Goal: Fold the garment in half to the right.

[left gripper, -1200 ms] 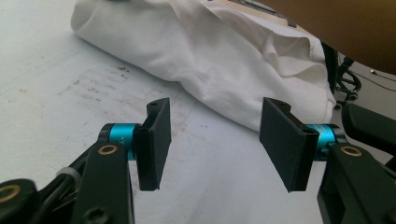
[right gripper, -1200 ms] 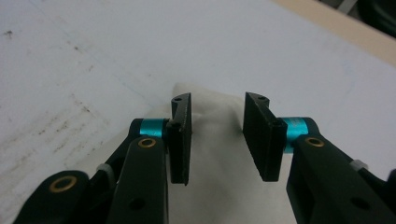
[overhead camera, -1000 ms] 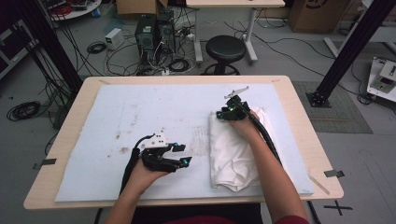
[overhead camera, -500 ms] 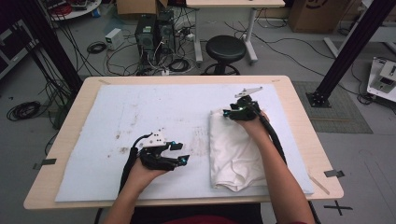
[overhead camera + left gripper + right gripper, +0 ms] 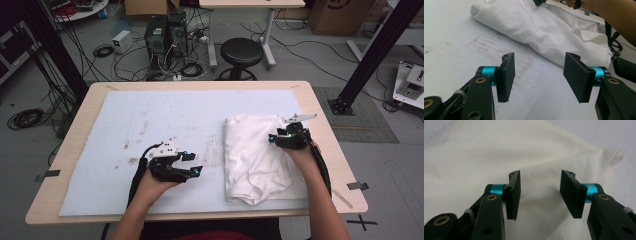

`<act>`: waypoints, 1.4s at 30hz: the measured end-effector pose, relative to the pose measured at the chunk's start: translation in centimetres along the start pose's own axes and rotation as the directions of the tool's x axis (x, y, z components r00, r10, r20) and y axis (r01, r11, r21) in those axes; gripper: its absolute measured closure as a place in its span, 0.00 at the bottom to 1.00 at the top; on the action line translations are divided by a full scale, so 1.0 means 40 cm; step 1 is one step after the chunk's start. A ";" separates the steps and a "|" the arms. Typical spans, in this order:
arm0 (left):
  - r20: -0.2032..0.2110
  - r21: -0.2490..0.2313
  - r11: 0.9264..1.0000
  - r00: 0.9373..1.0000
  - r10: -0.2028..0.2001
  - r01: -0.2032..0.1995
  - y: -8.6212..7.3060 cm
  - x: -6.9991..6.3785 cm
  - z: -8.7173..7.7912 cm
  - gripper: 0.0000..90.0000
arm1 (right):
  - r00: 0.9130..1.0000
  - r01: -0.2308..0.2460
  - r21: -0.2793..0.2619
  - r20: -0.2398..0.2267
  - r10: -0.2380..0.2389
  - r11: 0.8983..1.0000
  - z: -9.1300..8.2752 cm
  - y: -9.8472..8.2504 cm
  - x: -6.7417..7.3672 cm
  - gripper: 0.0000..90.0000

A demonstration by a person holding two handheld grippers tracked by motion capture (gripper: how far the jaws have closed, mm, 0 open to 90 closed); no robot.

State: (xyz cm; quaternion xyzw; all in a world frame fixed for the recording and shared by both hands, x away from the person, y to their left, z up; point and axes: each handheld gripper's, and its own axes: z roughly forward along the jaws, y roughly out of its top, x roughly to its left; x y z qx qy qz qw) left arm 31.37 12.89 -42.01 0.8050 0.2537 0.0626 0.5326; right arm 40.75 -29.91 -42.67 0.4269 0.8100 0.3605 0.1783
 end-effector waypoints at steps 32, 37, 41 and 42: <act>-0.045 -0.028 0.999 0.999 -0.016 0.015 -0.004 0.023 -0.031 0.47 | 0.997 0.055 -0.061 -0.048 -0.058 0.997 -0.078 -0.073 0.091 0.61; -0.053 -0.042 0.999 0.998 -0.022 0.019 -0.003 0.029 -0.045 0.47 | 0.995 0.076 -0.007 -0.070 -0.076 0.997 -0.087 -0.102 0.105 0.71; -0.054 -0.043 0.999 0.998 -0.019 0.017 -0.002 0.029 -0.049 0.47 | 0.991 0.118 -0.006 -0.061 -0.118 0.993 -0.103 -0.132 0.108 0.95; -0.055 -0.045 0.999 0.998 -0.019 0.016 -0.002 0.029 -0.050 0.47 | 0.991 0.121 -0.011 -0.060 -0.121 0.993 -0.108 -0.133 0.106 0.97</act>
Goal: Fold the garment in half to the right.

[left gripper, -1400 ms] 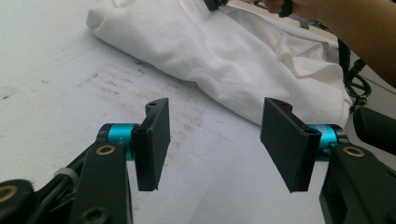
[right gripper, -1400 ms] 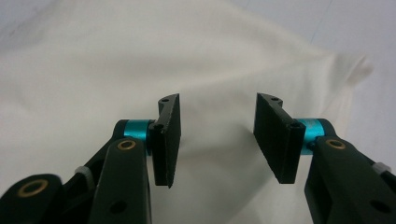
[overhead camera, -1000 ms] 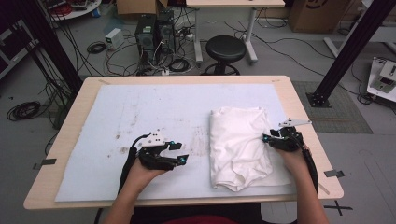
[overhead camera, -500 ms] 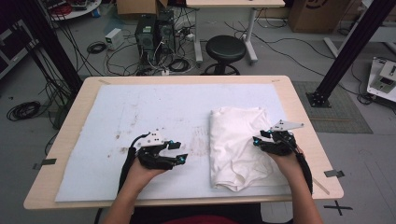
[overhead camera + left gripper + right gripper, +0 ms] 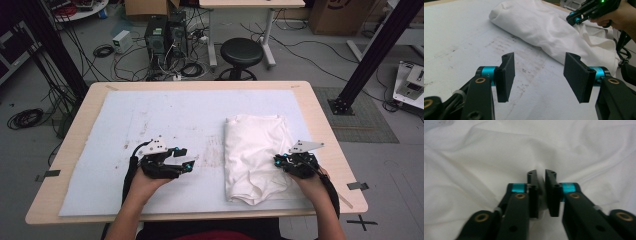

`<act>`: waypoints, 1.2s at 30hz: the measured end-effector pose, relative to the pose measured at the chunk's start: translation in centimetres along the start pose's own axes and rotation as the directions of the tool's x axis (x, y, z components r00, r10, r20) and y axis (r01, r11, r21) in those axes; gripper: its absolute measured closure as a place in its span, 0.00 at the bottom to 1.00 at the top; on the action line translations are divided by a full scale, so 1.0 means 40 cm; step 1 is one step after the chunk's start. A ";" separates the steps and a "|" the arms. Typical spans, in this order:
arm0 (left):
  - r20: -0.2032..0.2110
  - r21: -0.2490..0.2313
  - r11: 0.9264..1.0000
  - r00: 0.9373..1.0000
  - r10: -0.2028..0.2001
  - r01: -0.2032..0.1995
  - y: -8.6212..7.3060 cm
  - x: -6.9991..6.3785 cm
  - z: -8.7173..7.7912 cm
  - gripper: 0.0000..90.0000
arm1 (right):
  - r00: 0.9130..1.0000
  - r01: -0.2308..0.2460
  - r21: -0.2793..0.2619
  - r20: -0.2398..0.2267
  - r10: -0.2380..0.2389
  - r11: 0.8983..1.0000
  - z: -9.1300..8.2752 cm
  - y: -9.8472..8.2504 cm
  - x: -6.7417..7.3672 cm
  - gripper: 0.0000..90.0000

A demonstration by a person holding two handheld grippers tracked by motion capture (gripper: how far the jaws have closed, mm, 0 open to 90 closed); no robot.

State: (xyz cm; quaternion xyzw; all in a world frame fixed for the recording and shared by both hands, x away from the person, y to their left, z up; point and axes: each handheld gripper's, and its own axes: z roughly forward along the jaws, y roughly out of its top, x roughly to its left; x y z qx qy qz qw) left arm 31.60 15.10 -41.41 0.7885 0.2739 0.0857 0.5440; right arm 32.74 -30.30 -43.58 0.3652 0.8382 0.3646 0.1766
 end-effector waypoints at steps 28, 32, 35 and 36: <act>0.014 0.010 1.000 1.000 0.013 -0.013 -0.004 0.020 -0.020 0.45 | 0.964 0.038 -0.030 -0.261 -0.044 0.999 -0.007 -0.006 0.013 0.73; 0.007 0.010 1.000 1.000 0.006 -0.006 -0.005 0.022 -0.021 0.45 | 0.965 0.026 -0.040 -0.259 -0.035 0.999 -0.061 -0.050 0.001 0.74; 0.011 0.011 1.000 1.000 0.008 -0.008 -0.004 0.021 -0.019 0.45 | 0.970 0.003 -0.044 -0.241 -0.013 0.999 -0.104 -0.082 -0.011 0.74; 0.009 0.012 1.000 1.000 0.011 -0.011 -0.004 0.020 -0.019 0.45 | 0.974 -0.002 -0.040 -0.226 -0.007 0.999 -0.117 -0.090 -0.015 0.74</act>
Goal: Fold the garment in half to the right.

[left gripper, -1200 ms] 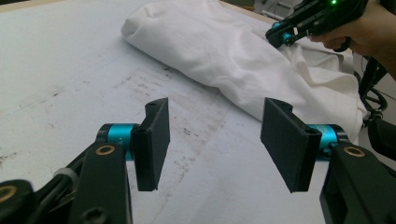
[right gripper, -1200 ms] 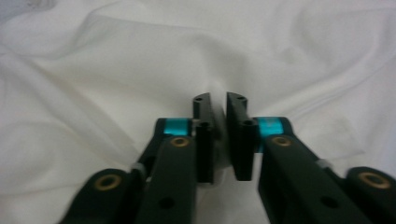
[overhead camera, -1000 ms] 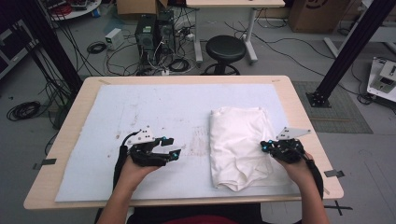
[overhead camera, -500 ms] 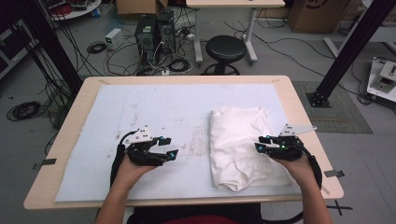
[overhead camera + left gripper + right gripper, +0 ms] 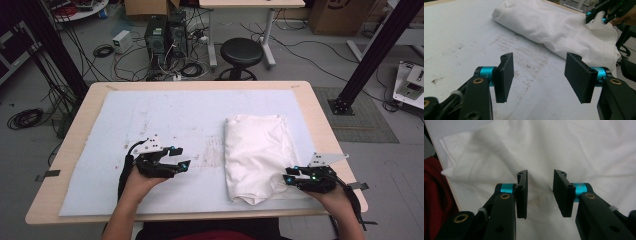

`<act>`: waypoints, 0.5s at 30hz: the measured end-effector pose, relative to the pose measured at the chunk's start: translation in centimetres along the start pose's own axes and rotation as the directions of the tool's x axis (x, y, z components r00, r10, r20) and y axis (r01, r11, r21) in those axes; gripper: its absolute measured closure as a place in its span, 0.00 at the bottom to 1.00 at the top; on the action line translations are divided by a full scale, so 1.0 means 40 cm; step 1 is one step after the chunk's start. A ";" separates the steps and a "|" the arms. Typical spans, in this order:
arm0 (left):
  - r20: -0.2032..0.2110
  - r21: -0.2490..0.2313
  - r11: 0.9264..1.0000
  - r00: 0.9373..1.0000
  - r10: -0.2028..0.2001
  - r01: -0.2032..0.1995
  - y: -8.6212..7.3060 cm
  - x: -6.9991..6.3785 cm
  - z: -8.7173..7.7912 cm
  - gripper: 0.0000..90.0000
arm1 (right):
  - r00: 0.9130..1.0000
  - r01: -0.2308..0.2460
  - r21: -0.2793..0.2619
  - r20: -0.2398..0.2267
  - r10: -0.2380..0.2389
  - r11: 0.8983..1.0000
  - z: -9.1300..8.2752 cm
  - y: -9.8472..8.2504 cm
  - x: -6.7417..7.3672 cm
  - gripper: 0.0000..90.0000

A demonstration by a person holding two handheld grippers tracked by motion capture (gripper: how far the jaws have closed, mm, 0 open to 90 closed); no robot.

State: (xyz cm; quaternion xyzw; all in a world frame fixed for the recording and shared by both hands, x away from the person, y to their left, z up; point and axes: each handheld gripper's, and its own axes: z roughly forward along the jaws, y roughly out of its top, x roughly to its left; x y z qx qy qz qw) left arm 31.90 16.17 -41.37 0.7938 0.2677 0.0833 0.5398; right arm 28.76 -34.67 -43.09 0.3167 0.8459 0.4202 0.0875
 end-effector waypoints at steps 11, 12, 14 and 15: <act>0.001 -0.003 1.000 1.000 -0.003 0.003 0.003 -0.002 0.004 0.45 | 0.991 -0.079 -0.095 0.100 0.089 0.992 -0.026 0.032 -0.018 0.62; -0.001 -0.003 1.000 1.000 0.000 0.000 0.003 -0.001 0.003 0.45 | 0.988 -0.108 -0.094 0.099 0.117 0.990 -0.014 0.032 -0.025 0.61; -0.001 -0.003 1.000 1.000 -0.002 0.002 0.003 -0.001 0.001 0.45 | 0.987 -0.142 -0.054 0.064 0.145 0.988 0.018 0.030 -0.034 0.65; -0.002 -0.006 1.000 1.000 -0.001 0.001 0.003 0.000 0.000 0.45 | 0.989 -0.135 -0.025 0.051 0.136 0.991 0.036 0.028 -0.035 0.69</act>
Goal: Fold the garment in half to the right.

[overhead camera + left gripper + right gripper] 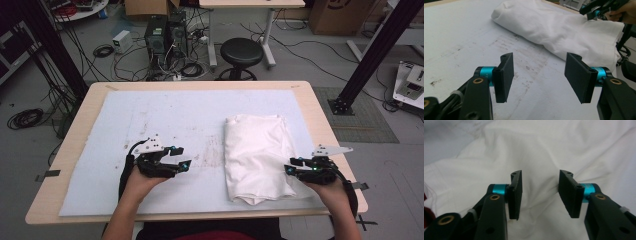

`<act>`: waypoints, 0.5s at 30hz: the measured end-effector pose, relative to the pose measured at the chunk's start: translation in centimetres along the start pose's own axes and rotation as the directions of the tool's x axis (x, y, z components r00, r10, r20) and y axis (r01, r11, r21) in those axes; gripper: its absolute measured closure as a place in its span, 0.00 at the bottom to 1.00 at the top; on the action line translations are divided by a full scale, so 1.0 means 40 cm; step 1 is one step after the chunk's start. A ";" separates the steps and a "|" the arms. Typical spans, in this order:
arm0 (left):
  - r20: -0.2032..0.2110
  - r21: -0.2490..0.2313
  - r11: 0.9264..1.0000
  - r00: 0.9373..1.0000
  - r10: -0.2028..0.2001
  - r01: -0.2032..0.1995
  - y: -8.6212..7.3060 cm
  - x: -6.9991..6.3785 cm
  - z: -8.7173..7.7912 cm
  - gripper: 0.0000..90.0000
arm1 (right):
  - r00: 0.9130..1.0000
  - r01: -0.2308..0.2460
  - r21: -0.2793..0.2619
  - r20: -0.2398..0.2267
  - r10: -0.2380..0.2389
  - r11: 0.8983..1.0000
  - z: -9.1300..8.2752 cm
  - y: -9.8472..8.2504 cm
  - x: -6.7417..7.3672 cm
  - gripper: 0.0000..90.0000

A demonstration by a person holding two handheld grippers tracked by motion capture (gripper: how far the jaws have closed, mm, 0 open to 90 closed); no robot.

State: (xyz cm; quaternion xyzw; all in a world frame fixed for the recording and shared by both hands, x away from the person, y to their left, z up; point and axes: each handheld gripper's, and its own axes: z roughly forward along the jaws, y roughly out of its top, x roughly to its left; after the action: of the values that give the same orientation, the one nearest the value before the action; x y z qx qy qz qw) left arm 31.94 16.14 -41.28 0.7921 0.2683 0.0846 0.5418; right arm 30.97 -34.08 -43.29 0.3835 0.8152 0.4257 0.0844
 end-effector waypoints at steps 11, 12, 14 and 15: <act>-0.001 -0.005 1.000 1.000 0.001 -0.001 0.002 0.003 -0.005 0.45 | 0.981 -0.047 -0.087 0.186 0.063 0.995 0.021 0.120 -0.103 0.60; -0.002 -0.006 1.000 1.000 -0.001 0.001 0.002 0.003 -0.005 0.45 | 0.974 -0.057 -0.079 0.214 0.072 0.995 0.037 0.136 -0.121 0.59; -0.003 -0.003 1.000 1.000 -0.004 0.004 0.001 0.004 -0.005 0.45 | 0.963 -0.091 -0.056 0.248 0.102 0.994 0.074 0.162 -0.156 0.58; -0.003 -0.004 1.000 1.000 -0.004 0.004 0.000 0.005 -0.005 0.45 | 0.958 -0.106 -0.052 0.261 0.116 0.993 0.094 0.173 -0.176 0.57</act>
State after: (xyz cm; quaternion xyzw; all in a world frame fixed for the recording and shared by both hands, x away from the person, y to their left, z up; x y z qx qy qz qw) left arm 32.04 16.40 -41.23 0.7904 0.2703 0.0852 0.5431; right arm 41.42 -34.25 -41.72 0.4802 0.7657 0.3904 0.1752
